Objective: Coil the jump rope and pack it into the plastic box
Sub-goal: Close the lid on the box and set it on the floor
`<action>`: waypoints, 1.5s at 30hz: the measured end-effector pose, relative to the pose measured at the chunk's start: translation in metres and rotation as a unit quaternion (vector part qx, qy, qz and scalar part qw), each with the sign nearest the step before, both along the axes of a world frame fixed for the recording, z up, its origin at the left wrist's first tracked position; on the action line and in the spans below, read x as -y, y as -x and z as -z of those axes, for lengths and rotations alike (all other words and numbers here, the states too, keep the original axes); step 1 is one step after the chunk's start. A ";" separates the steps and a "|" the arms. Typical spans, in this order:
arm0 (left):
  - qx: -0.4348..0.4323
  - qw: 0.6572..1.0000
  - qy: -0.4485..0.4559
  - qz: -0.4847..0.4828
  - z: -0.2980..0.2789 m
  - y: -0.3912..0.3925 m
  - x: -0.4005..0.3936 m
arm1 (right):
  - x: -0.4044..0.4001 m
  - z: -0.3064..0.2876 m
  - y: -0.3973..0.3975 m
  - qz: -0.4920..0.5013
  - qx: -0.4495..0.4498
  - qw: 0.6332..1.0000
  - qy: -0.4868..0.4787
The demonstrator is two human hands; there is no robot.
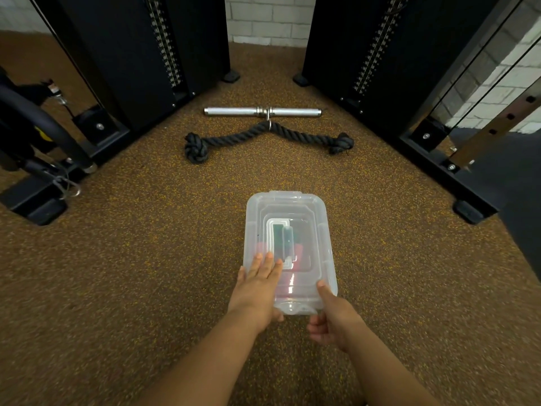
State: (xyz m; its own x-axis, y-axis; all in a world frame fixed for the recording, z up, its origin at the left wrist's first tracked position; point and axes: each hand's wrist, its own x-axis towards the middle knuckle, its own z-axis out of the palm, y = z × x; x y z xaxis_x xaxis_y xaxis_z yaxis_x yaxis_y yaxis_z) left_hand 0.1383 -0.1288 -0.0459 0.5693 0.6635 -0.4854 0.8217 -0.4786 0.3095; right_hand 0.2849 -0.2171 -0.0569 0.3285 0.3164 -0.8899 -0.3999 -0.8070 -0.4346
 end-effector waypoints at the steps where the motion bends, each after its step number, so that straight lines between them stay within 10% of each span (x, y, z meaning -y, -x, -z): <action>1: 0.006 1.000 -0.002 -0.002 0.001 0.001 0.000 | 0.000 0.001 -0.001 -0.011 0.047 0.999 0.003; 8: 0.043 0.999 -0.016 -0.012 0.009 0.007 0.007 | 0.001 0.006 0.010 -0.185 0.472 0.852 -0.128; 17: 0.184 0.955 -0.193 -0.127 0.007 -0.018 -0.032 | -0.062 0.000 0.002 -0.427 0.516 0.718 -0.193; 29: 0.174 0.928 0.148 -0.294 0.011 -0.075 -0.190 | -0.103 0.008 -0.049 -0.274 0.464 0.822 -0.184; 45: 0.254 0.848 0.295 -0.360 0.034 -0.074 -0.216 | -0.118 0.026 -0.040 -0.318 0.502 0.786 -0.171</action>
State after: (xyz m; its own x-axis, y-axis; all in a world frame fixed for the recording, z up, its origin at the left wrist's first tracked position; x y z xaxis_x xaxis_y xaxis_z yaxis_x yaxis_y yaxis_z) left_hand 0.2120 0.0869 -0.0800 0.3542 0.6547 -0.6677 0.5241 0.4524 0.7216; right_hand 0.3248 -0.0990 -0.0832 0.4894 0.8652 -0.1095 0.7204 -0.4718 -0.5084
